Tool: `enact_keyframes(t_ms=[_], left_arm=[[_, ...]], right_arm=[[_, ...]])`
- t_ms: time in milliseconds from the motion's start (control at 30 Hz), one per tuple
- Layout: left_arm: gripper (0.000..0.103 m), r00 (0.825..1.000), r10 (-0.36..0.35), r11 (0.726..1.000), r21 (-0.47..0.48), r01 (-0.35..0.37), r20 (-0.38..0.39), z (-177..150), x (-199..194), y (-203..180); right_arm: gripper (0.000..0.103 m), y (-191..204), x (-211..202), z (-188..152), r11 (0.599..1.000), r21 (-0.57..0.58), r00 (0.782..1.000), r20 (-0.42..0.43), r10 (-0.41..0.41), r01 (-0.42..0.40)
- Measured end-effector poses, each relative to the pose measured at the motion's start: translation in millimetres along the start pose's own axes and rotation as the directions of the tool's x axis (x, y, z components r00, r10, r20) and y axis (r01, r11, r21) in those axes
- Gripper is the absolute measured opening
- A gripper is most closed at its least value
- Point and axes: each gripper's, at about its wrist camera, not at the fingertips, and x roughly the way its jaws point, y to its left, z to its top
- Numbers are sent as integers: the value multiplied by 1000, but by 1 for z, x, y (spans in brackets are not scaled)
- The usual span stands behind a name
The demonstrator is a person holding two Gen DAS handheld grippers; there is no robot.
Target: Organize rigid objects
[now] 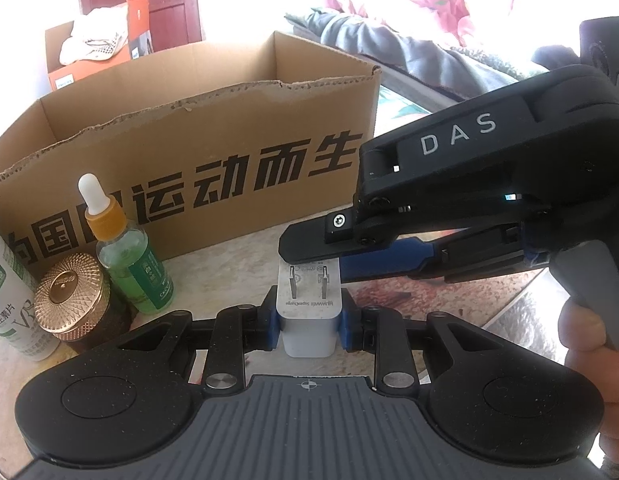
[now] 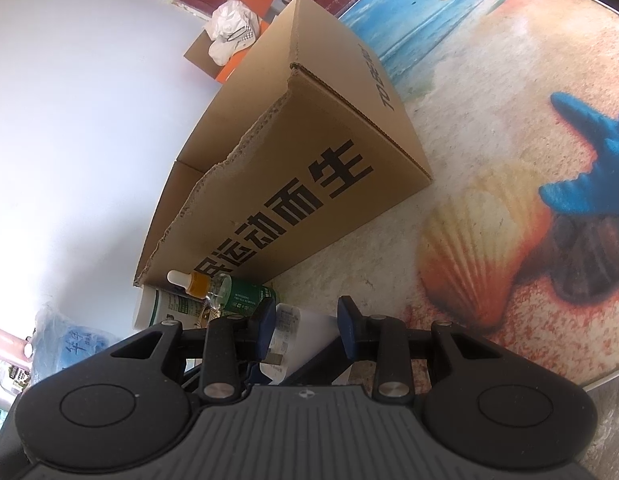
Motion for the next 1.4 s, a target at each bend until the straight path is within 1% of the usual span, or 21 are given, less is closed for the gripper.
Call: enact_keyframes(t_ms=[300,500,733,1400], left_arm=[[27,1000,4,1000,6,-4,-9,2,3,-2],[28,1000,7,1000,19,-7,-1,2,0,-4],[26,1000,13,1000,24,-13,3,0,-1,-5],[27,1000,8,1000,9,-8,-2,2,1,-3]], right_arm=[[37,-2,1,0,1000,11,1000,-8,0,0],[36,-4,2,1,1000,13,1000,-7,2,-2],[37,-1,2,0,1000,7,1000,-11,-2,2],[37,-2,3,0,1000,14,1000,-10,5,-5]])
